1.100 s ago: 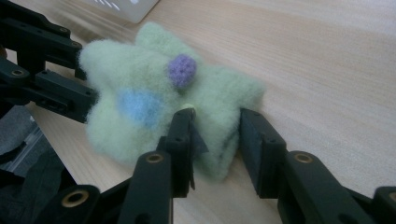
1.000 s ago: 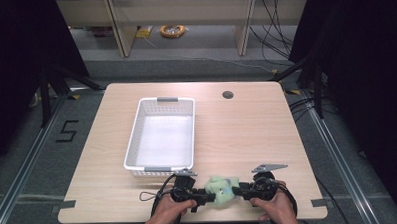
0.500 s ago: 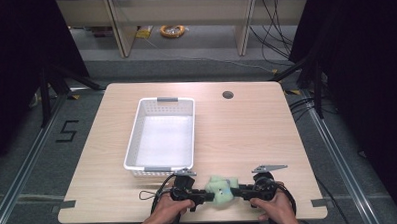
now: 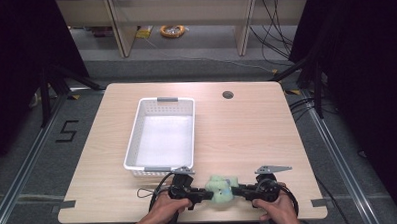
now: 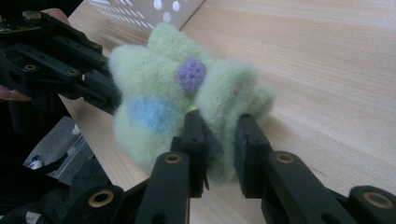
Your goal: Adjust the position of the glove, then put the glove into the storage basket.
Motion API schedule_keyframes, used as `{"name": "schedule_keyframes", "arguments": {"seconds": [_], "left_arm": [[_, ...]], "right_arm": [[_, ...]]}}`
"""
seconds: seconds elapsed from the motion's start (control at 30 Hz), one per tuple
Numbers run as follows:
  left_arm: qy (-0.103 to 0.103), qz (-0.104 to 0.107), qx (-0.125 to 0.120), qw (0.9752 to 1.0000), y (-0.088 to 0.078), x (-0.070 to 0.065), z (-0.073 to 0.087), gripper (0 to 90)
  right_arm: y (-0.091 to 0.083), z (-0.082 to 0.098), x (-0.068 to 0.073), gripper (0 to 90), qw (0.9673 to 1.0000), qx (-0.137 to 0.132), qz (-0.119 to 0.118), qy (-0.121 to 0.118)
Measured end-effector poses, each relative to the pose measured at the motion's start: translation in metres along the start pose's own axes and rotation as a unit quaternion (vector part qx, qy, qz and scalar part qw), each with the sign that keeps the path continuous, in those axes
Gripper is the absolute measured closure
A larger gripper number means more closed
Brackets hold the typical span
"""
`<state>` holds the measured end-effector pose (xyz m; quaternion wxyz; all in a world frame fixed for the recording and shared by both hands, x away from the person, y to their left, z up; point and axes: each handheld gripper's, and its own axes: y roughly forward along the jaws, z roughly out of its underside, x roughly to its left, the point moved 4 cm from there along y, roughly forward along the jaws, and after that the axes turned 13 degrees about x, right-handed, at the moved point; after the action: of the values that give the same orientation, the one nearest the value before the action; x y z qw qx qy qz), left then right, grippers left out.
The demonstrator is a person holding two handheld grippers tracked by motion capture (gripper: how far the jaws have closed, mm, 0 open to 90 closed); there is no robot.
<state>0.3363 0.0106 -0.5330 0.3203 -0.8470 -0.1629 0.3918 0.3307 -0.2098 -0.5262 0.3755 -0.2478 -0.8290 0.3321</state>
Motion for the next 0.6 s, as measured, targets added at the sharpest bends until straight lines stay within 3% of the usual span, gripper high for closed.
{"name": "schedule_keyframes", "arguments": {"seconds": [0.03, 0.07, 0.1, 0.13, 0.17, 0.2, 0.23, 0.27, 0.3, 0.33, 0.37, 0.5, 0.53, 0.57, 0.6], "left_arm": [[0.006, 0.01, 0.005, 0.9999, -0.001, 0.001, 0.0, 77.8], [0.004, 0.008, 0.001, 1.0, -0.003, -0.001, -0.001, 77.9], [0.002, 0.001, 0.002, 1.0, -0.004, -0.001, -0.001, 77.9], [0.003, 0.001, -0.002, 1.0, -0.005, -0.002, -0.001, 77.9], [0.009, 0.002, -0.001, 1.0, -0.007, -0.003, -0.001, 77.9], [0.011, 0.007, -0.004, 0.9999, -0.007, -0.003, -0.001, 77.9], [0.013, 0.006, -0.004, 0.9999, -0.007, -0.004, 0.0, 77.9], [0.019, 0.006, -0.002, 0.9998, -0.008, -0.004, 0.0, 77.9], [0.017, 0.006, -0.005, 0.9998, -0.008, -0.005, 0.0, 77.9], [0.017, 0.006, -0.002, 0.9998, -0.009, -0.005, 0.0, 77.9], [0.019, 0.007, -0.003, 0.9998, -0.01, -0.004, 0.0, 77.9], [0.021, 0.009, -0.001, 0.9997, -0.013, -0.003, 0.002, 77.9], [0.017, 0.01, -0.005, 0.9998, -0.013, -0.004, 0.001, 77.9], [0.018, 0.009, -0.006, 0.9998, -0.014, -0.004, 0.001, 77.9], [0.015, 0.006, -0.007, 0.9998, -0.015, -0.005, 0.001, 77.9]], "right_arm": [[0.0, 0.0, 0.002, 77.0, 0.9999, -0.002, -0.004, 0.009], [-0.001, 0.0, 0.001, 77.1, 1.0, -0.004, 0.004, 0.0], [-0.001, 0.0, 0.005, 77.1, 0.9999, -0.003, -0.01, 0.008], [-0.002, 0.0, 0.003, 77.1, 1.0, -0.007, -0.003, -0.003], [-0.003, 0.001, 0.007, 77.1, 0.9998, -0.005, -0.008, 0.016], [-0.003, 0.0, 0.005, 77.2, 0.9999, -0.01, 0.003, -0.004], [-0.003, 0.0, 0.005, 77.1, 0.9999, -0.011, 0.006, -0.005], [-0.003, 0.0, 0.009, 77.2, 0.9999, -0.009, -0.008, 0.007], [-0.003, 0.001, 0.009, 77.2, 0.9999, -0.007, -0.004, 0.008], [-0.004, 0.0, 0.008, 77.2, 0.9999, -0.012, 0.002, -0.005], [-0.004, 0.001, 0.012, 77.2, 0.9999, -0.008, -0.006, 0.013], [-0.004, -0.001, 0.011, 77.3, 0.9999, -0.013, 0.001, -0.009], [-0.005, -0.001, 0.014, 77.3, 1.0, -0.009, -0.001, 0.0], [-0.005, -0.002, 0.013, 77.3, 0.9998, -0.016, 0.003, -0.013], [-0.005, -0.001, 0.016, 77.2, 0.9999, -0.014, -0.009, 0.0]]}}
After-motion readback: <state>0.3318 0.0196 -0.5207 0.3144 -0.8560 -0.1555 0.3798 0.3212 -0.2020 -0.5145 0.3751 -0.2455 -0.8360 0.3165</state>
